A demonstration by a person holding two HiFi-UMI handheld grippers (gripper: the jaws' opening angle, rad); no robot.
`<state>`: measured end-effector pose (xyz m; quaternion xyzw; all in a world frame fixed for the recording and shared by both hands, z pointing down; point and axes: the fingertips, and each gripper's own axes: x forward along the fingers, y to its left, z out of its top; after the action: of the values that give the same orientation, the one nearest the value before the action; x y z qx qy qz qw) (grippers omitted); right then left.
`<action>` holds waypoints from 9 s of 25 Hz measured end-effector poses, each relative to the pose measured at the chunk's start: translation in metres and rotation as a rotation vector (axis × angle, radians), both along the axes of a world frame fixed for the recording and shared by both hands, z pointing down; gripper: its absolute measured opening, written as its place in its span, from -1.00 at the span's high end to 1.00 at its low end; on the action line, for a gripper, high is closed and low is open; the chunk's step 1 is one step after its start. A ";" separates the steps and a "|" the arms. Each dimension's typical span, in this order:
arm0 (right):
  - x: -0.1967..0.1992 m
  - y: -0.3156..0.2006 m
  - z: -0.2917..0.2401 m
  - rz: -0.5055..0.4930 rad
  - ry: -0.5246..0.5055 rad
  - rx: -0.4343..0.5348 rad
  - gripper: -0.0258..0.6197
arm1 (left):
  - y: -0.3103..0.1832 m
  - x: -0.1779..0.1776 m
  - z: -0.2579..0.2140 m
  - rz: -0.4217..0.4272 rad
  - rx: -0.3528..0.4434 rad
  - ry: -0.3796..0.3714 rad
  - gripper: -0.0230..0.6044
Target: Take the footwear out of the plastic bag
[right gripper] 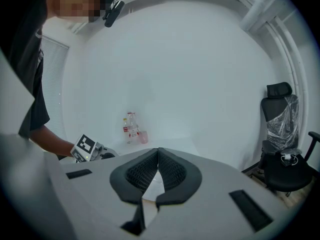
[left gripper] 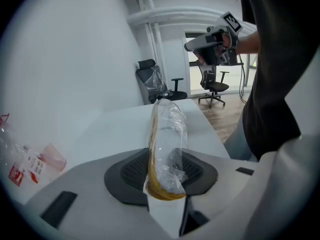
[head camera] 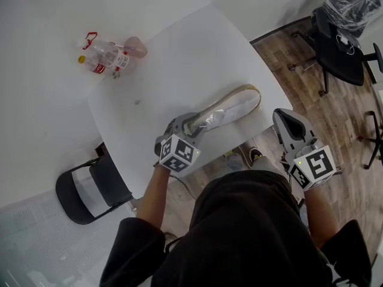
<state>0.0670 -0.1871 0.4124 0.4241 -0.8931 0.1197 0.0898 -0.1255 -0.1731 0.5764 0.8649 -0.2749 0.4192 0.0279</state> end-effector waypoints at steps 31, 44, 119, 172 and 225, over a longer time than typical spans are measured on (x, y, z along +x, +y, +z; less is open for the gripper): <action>-0.055 -0.013 0.018 -0.345 0.191 -0.009 0.51 | -0.010 -0.023 -0.085 0.133 0.236 0.100 0.64; -0.151 0.009 0.080 -1.015 0.840 0.124 0.09 | 0.015 0.019 -0.135 0.346 0.326 0.039 0.64; -0.113 -0.011 0.007 -0.825 0.724 0.330 0.53 | -0.009 0.013 -0.171 0.344 0.250 -0.007 0.67; -0.004 -0.069 0.063 -0.693 1.123 0.227 0.86 | 0.006 -0.071 -0.208 0.112 0.327 0.148 0.68; -0.104 -0.055 0.204 -0.177 0.131 -0.893 0.86 | 0.012 -0.162 -0.023 -1.023 -0.171 0.652 0.68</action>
<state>-0.0368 -0.2420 0.6162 0.2725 -0.7793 0.4578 0.3298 -0.2873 -0.1607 0.5533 0.7019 -0.5979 0.0869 0.3774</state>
